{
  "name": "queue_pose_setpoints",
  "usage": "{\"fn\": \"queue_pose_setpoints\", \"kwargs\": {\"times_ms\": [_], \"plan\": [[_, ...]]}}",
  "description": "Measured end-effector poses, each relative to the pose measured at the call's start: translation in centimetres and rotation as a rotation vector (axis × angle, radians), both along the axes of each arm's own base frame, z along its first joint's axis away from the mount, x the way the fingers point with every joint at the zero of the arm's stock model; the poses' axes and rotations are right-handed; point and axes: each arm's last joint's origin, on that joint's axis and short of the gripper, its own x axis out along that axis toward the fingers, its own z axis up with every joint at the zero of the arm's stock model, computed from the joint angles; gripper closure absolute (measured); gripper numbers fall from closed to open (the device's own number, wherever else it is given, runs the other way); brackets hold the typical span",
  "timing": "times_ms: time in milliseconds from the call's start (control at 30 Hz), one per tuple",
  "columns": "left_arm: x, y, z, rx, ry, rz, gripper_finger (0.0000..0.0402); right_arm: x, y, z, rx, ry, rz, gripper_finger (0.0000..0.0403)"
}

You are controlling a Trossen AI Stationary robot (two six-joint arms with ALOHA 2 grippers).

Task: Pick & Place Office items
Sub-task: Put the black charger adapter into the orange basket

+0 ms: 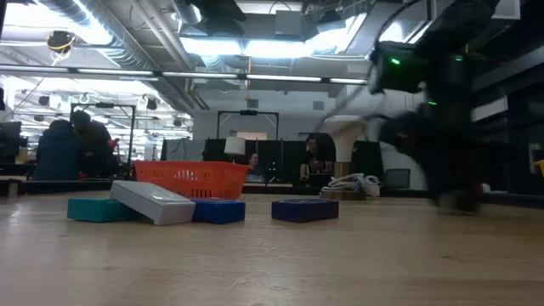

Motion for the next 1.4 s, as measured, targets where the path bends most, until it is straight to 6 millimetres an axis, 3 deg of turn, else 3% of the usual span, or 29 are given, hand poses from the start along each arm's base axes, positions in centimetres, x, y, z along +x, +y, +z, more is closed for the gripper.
{"fn": "queue_pose_setpoints", "kwargs": {"times_ms": [133,267,400,533,767,933,1067,1200,1400], "plan": [[0.0,0.0,0.0,-0.008,-0.002,0.005,0.0167,2.1,-1.5,1.3,-0.058,-0.171,-0.050,0.0254],[0.3,-0.3,0.0,-0.015,-0.007,0.000,0.0167,5.0,-3.9,4.0,-0.204,-0.432,-0.151,0.0254],[0.8,-0.4,0.3,-0.044,-0.046,0.035,0.0167,7.8,-7.0,8.6,-0.418,-0.753,-0.223,0.0254],[1.4,-0.3,0.8,-0.034,-0.089,0.134,0.0167,9.3,-9.9,14.4,-0.680,-1.057,-0.250,0.0254],[2.5,-0.2,2.9,0.091,-0.282,0.249,0.0188,9.1,-13.1,22.4,-0.976,-1.307,-0.260,0.0254],[3.4,-0.7,5.4,0.268,-0.490,0.242,0.0202,8.1,-14.6,25.6,-1.087,-1.464,-0.298,0.0254],[4.0,-1.4,6.4,0.399,-0.559,0.169,0.0199,6.8,-15.9,27.6,-1.102,-1.628,-0.309,0.0254],[4.9,-2.6,5.8,0.656,-0.399,0.099,0.0182,6.1,-16.6,29.2,-1.056,-1.729,-0.287,0.0254],[8.6,-3.7,3.4,0.939,-0.136,0.073,0.0161,5.7,-16.3,32.0,-1.033,-1.845,-0.229,0.0254]]}}
